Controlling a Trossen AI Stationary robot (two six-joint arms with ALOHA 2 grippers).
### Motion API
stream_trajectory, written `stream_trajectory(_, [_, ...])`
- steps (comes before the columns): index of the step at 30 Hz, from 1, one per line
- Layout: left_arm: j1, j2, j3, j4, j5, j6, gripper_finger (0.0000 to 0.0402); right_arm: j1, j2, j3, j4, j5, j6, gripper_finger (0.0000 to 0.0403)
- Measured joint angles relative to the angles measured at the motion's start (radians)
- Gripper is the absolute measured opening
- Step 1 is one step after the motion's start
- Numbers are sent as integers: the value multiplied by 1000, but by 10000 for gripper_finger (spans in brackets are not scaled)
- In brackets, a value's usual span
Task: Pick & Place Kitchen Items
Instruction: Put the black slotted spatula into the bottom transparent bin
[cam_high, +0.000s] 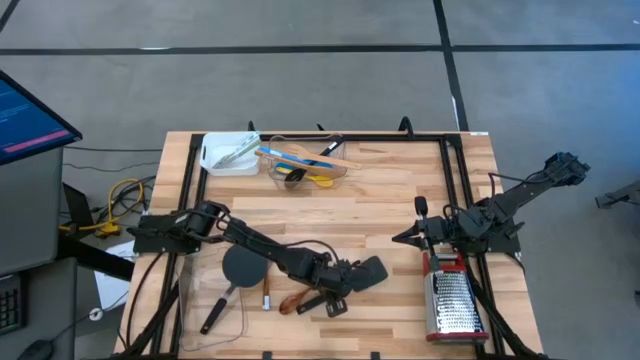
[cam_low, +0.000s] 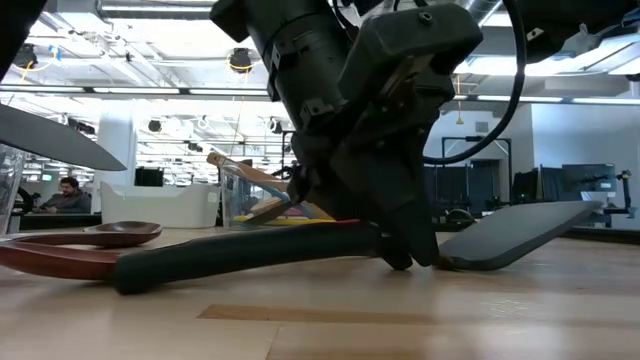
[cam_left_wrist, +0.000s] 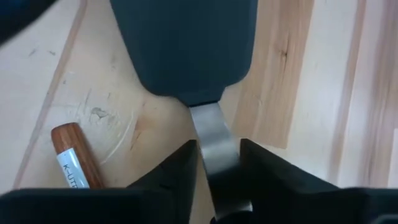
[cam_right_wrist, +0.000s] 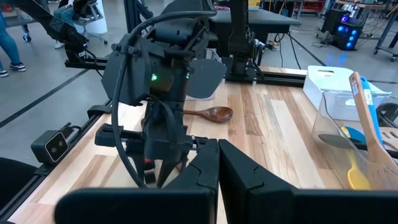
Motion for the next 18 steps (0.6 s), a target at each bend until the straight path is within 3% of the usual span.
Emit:
stream_trajectory(8, [-3,0,-1,7,-14,-3,52,0,0,0,0,0,0,0])
stream_trajectory(18, [-4,-8,-3,16,-14,-23,56,0,0,0,0,0,0,0])
